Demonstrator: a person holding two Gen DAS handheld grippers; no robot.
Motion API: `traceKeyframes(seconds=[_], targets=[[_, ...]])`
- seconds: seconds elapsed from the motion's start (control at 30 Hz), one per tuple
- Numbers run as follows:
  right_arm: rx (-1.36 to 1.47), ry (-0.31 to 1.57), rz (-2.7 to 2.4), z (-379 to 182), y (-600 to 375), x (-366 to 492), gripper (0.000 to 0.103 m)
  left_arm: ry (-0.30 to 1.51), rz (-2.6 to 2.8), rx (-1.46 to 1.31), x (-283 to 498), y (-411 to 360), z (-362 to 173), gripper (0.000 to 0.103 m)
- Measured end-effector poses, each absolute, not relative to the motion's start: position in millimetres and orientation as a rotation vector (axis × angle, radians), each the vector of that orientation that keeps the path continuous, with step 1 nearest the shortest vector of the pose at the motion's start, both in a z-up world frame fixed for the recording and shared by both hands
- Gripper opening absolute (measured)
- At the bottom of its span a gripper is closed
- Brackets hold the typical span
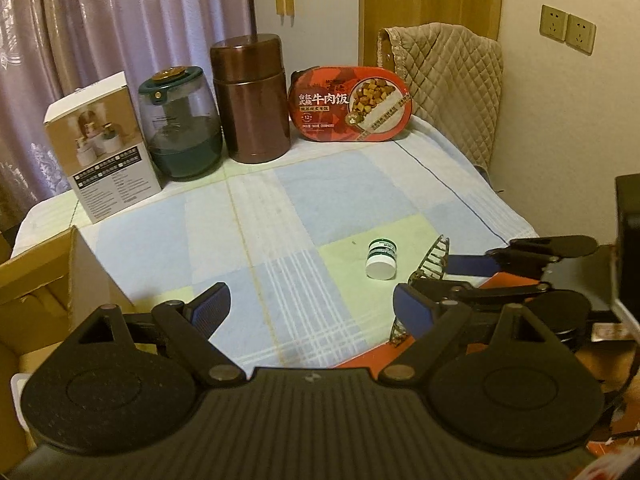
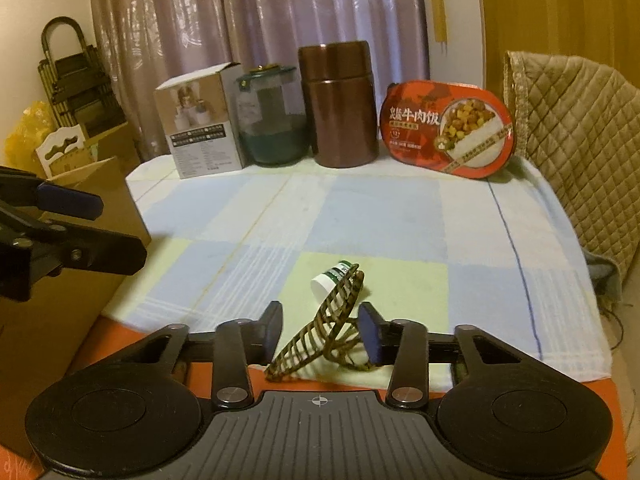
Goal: Organize rigid objects
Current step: 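Grasp the wire spiral holder with the right gripper, then grasp the green-labeled white jar with the left gripper while the right holds the wire holder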
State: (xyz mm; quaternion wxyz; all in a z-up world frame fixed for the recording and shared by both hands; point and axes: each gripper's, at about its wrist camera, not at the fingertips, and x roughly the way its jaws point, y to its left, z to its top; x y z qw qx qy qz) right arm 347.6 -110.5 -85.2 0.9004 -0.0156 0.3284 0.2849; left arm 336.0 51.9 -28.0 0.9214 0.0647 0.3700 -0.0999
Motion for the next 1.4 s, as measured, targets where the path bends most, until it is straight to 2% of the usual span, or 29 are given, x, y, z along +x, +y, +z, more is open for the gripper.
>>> traceKeyframes(seconds=[0.1,0.2,0.47,0.7,0.9,0.97,1.03,1.27,1.4], targets=[[-0.024,0.682,0.587,-89.9,-109.1,353.7,0.027,0.764,-0.209,0.134,340.1,51.1,-31.7,0.086],[-0.005,0.683,0.576,-91.1,-110.4,355.2,0.012,0.769,-0.213,0.135,343.1,49.7,-34.1,0.086],[0.037,0.648,0.568,-76.7,-122.7,345.4,0.001,0.772,-0.225,0.142,349.6,40.9,-34.2,0.086],[0.045,0.566,0.498,-62.6,-147.4,337.7,0.0,0.777,-0.264,0.167,362.7,20.4,-43.9,0.085],[0.084,0.527,0.442,-63.7,-171.2,340.3,0.0,0.797,-0.294,0.166,383.0,4.2,-64.9,0.078],[0.095,0.526,0.428,-66.7,-176.8,342.3,0.0,0.805,-0.297,0.181,390.8,-0.5,-73.3,0.068],[0.103,0.529,0.425,-67.2,-178.9,345.9,0.0,0.81,-0.301,0.189,398.7,-4.6,-81.2,0.063],[0.122,0.514,0.426,-64.6,-183.4,351.3,0.0,0.822,-0.316,0.147,423.3,-11.5,-106.8,0.048],[0.126,0.521,0.422,-67.2,-186.2,354.2,0.0,0.826,-0.319,0.146,430.0,-16.1,-118.6,0.043]])
